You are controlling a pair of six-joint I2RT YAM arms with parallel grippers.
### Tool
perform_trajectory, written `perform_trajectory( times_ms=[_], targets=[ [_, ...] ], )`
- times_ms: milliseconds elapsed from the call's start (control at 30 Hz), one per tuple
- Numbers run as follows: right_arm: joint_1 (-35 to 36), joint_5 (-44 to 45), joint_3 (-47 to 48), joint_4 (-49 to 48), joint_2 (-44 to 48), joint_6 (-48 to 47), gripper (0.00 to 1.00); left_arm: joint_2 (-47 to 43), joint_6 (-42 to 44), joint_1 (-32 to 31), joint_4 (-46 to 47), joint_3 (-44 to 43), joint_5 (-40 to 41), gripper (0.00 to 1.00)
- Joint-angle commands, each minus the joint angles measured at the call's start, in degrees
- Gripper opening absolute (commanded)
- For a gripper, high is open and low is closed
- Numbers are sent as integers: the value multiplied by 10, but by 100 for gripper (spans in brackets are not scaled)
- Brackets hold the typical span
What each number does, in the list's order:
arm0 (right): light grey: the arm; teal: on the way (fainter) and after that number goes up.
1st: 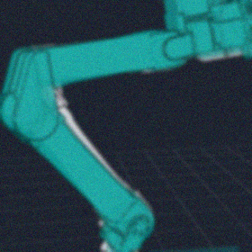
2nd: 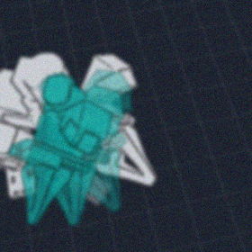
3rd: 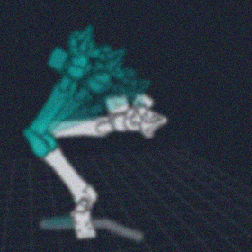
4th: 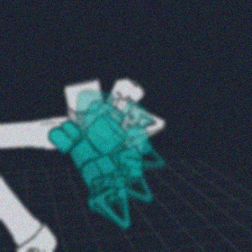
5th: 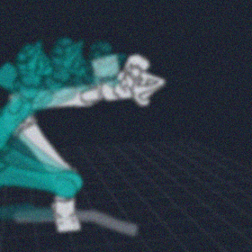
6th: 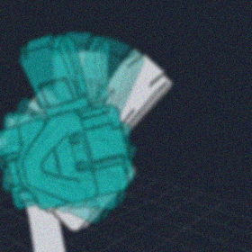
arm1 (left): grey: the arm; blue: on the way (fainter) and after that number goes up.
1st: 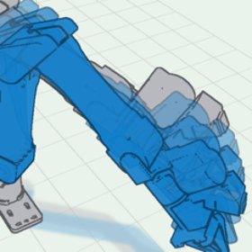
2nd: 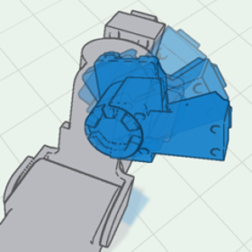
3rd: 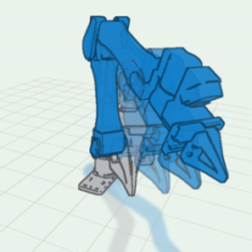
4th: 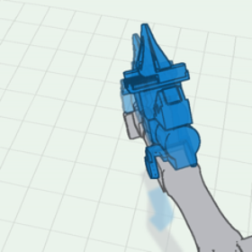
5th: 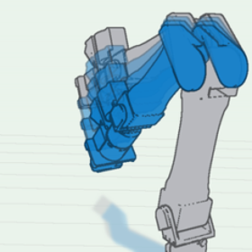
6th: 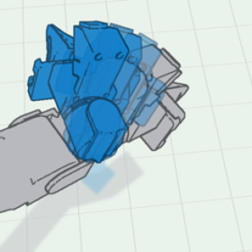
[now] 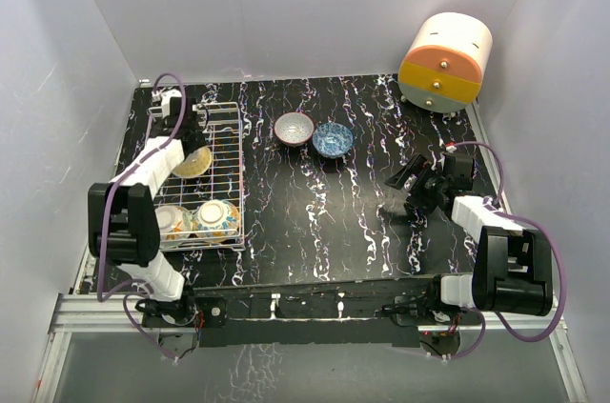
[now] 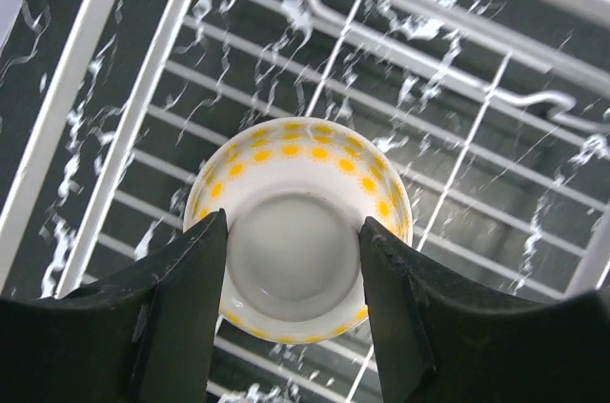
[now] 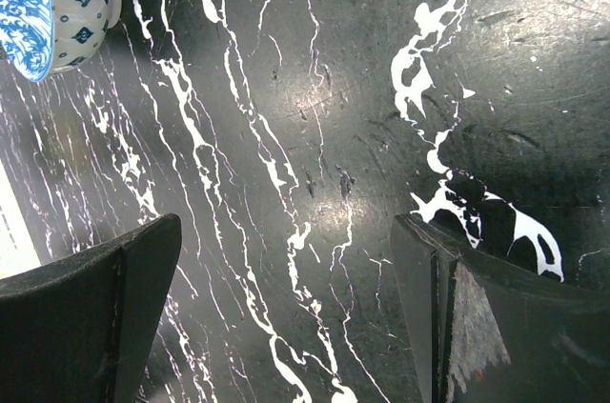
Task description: Load the bowls into the dish rack
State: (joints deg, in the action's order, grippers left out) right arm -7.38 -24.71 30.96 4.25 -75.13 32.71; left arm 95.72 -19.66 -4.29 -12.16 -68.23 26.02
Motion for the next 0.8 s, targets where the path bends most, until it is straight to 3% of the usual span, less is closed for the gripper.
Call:
perform_trajectory(
  times_ms=[0,567,767],
  targets=[
    [-5,-17,8,-40,7,1,95,-68,-15,9,-77,45,36,38],
    [-6,-34,-8,-47,23,5,95,-167,-40,73,-111,150,14,39],
    [-5,-34,-8,-44,27,4,94,-171,-54,73,-122,155,-16,52]
  ],
)
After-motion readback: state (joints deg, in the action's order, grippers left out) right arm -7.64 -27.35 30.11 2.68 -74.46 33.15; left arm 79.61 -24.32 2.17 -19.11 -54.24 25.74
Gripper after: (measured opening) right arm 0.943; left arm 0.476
